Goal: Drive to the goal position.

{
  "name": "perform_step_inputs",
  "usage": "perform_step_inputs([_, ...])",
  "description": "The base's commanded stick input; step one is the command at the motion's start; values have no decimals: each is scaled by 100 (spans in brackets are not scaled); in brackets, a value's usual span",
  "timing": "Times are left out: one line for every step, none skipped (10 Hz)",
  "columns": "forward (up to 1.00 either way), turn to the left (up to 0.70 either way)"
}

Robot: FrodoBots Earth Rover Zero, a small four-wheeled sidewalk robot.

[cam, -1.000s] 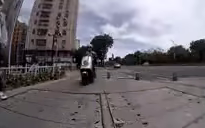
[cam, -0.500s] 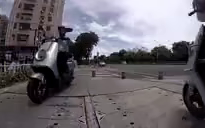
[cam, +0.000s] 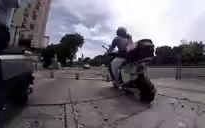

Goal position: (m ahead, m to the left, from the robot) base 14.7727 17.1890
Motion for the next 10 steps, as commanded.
perform_step_inputs([45, 0])
perform_step_inputs([45, 0])
perform_step_inputs([45, 0])
perform_step_inputs([45, 0])
perform_step_inputs([45, 10])
perform_step_inputs([45, 27])
perform_step_inputs([45, 27])
perform_step_inputs([45, 27])
perform_step_inputs([45, 27])
perform_step_inputs([45, 27])
